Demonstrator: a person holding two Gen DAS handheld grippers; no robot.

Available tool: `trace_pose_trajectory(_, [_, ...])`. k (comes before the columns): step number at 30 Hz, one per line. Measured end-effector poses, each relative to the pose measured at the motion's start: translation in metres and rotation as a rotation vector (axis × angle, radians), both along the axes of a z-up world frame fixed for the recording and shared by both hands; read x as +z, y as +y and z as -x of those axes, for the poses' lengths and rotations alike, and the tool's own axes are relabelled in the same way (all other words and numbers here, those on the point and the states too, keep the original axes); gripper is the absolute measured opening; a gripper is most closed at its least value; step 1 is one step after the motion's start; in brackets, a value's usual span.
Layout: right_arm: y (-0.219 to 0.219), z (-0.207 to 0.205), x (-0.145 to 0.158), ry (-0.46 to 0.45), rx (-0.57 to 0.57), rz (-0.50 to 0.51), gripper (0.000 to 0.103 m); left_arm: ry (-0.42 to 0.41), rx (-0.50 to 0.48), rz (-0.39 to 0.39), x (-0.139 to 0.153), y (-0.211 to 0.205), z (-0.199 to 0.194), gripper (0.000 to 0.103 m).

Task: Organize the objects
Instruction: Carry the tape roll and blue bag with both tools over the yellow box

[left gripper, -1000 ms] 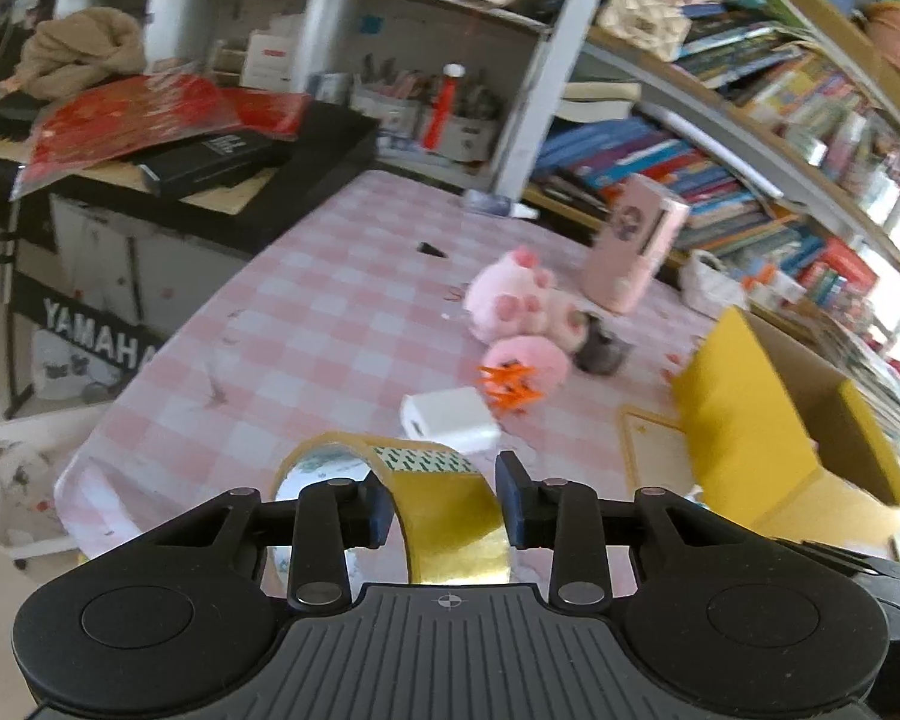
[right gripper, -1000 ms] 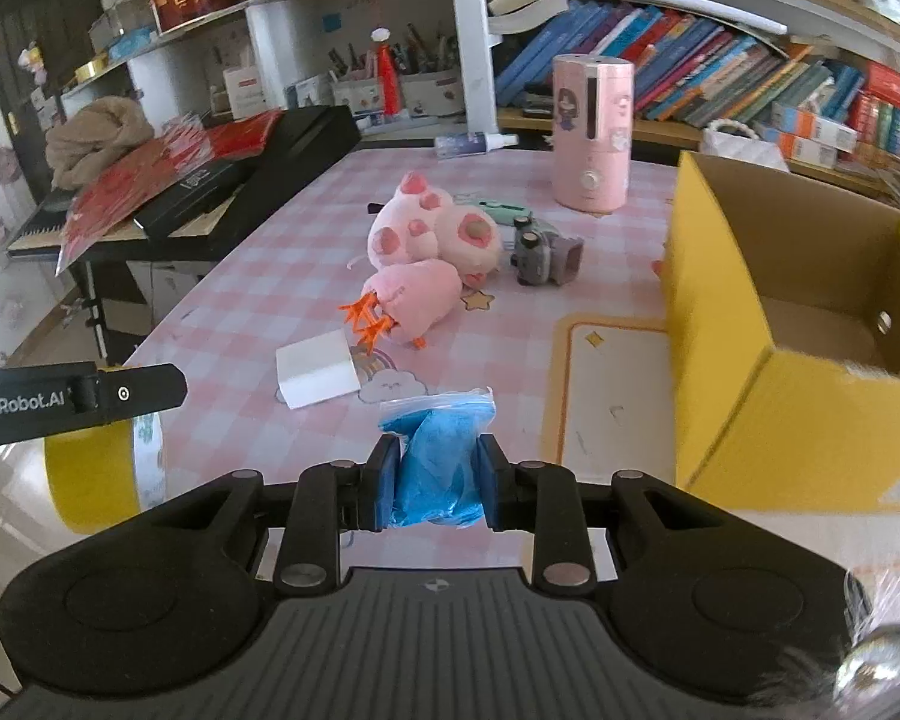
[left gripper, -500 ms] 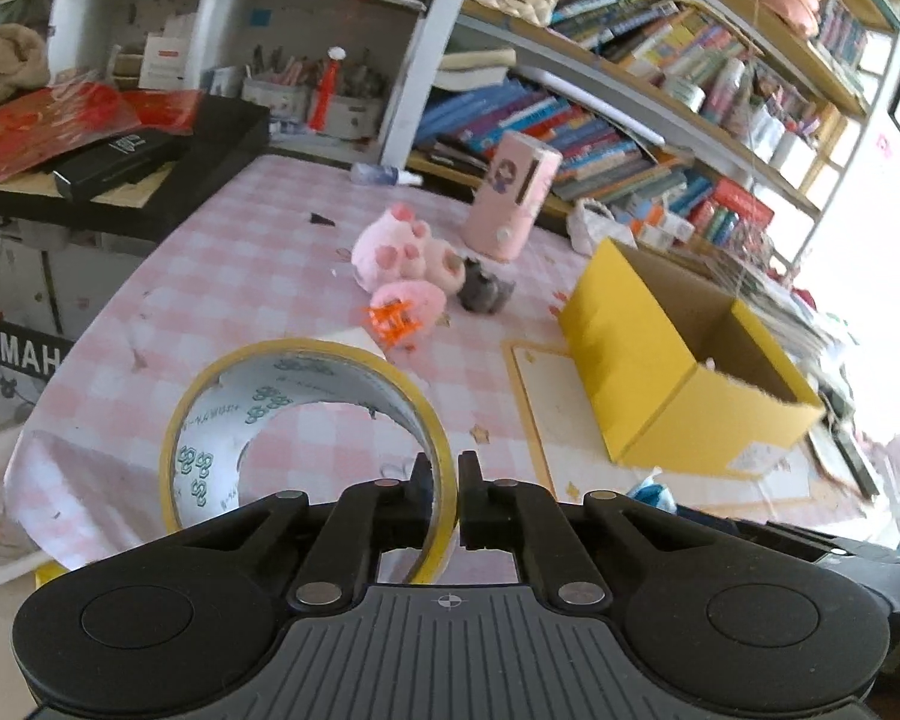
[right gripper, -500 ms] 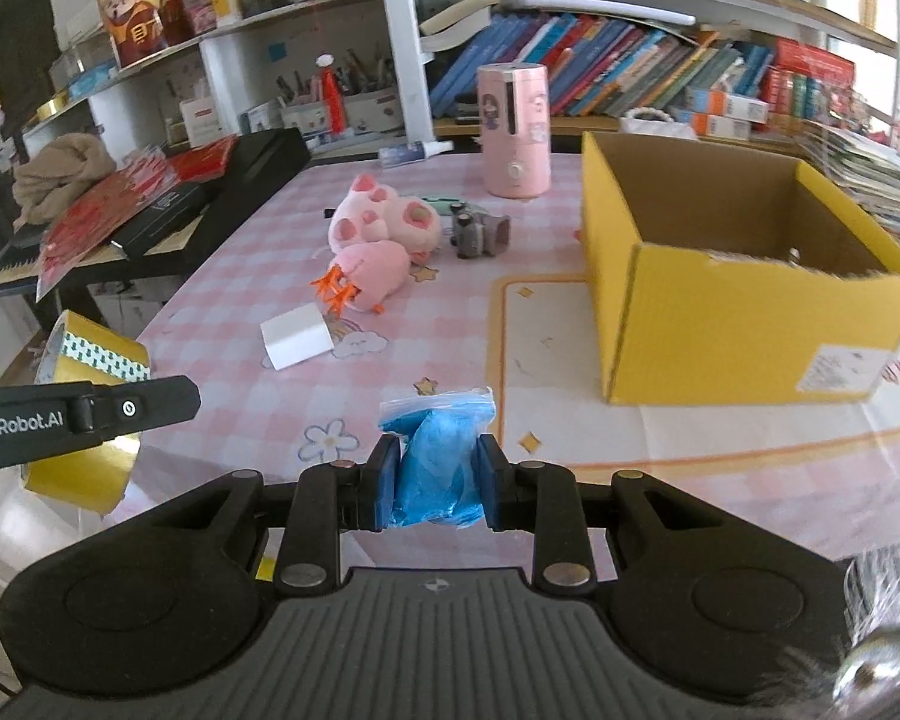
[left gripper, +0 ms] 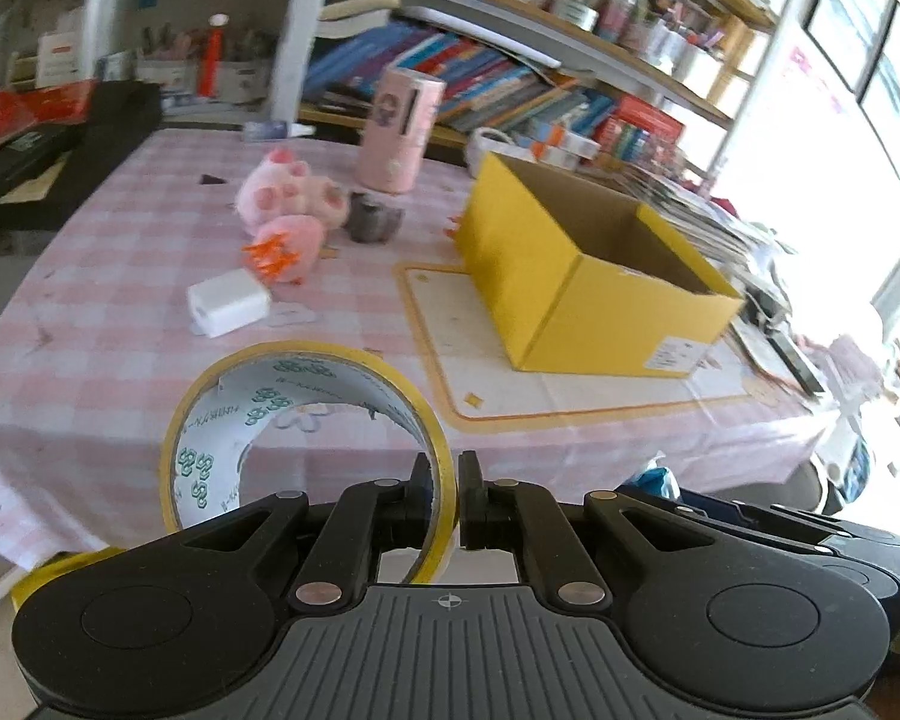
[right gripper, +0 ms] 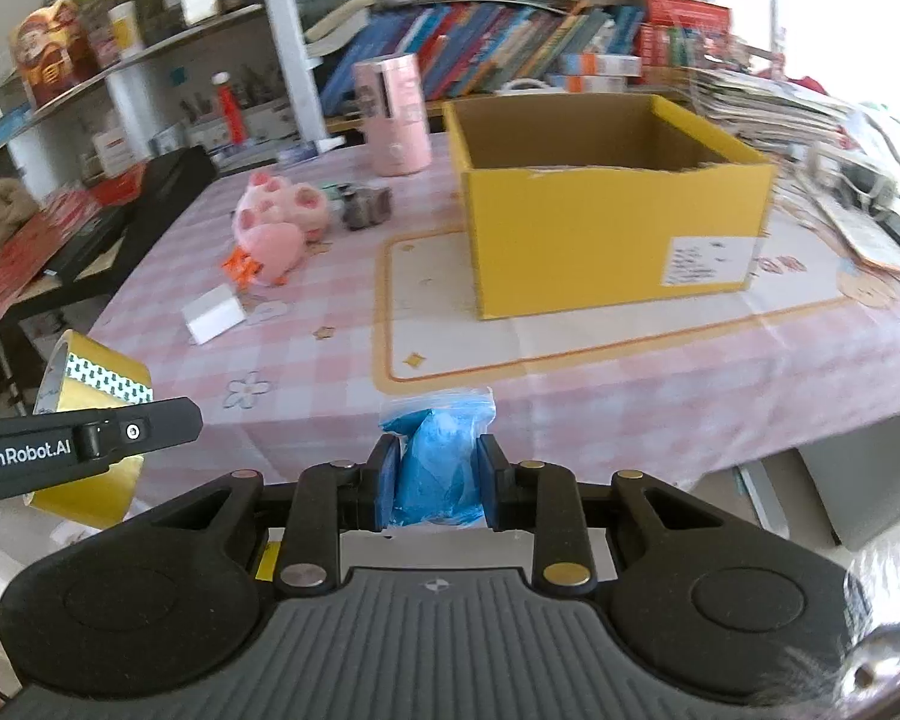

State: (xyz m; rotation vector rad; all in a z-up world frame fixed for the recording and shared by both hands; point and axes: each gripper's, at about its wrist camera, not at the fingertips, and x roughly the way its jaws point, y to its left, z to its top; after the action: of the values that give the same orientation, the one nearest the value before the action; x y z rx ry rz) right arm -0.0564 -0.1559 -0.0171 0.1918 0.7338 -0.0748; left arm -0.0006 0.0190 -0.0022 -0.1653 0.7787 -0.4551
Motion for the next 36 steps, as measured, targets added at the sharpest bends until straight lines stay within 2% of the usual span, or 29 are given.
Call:
trace_pose_trajectory(17, [-0.043, 0.022, 0.003, -0.010, -0.158, 0.009, 0.026, -0.022, -0.152, 0.010, 0.003, -0.050, -0.007, 0.006])
trace_pose_trajectory(36, [-0.081, -0.006, 0.003, 0.000, -0.168, 0.002, 0.026, -0.057, -0.169, 0.000, 0.010, -0.087, -0.028, 0.006])
